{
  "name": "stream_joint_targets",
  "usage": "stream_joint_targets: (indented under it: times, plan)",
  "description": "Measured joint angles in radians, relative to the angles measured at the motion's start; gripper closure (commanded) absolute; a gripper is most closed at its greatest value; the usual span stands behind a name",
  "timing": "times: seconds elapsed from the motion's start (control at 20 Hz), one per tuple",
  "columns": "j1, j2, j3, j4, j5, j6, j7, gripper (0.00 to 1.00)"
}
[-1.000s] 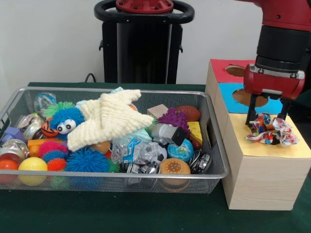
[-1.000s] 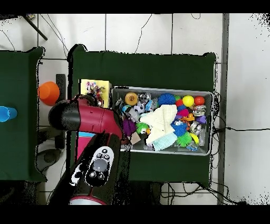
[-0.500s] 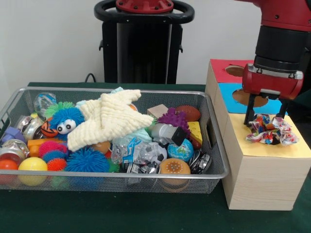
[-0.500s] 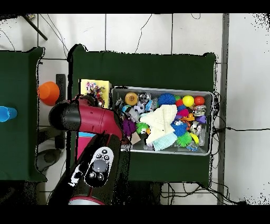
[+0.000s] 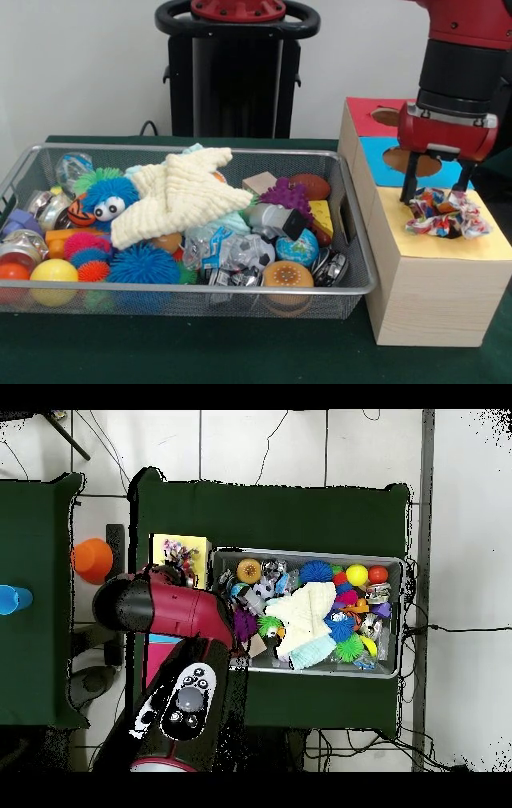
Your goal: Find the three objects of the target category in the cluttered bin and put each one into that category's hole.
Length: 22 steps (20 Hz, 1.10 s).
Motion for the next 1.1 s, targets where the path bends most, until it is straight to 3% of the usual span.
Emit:
stream_joint_targets:
  times: [0.65, 1.1]
  plan:
    - [0.000, -0.042, -0.022, 0.001, 0.000, 0.127, 0.000, 0.00]
    - [0.000, -0.055, -0.022, 0.001, 0.000, 0.142, 0.000, 0.00]
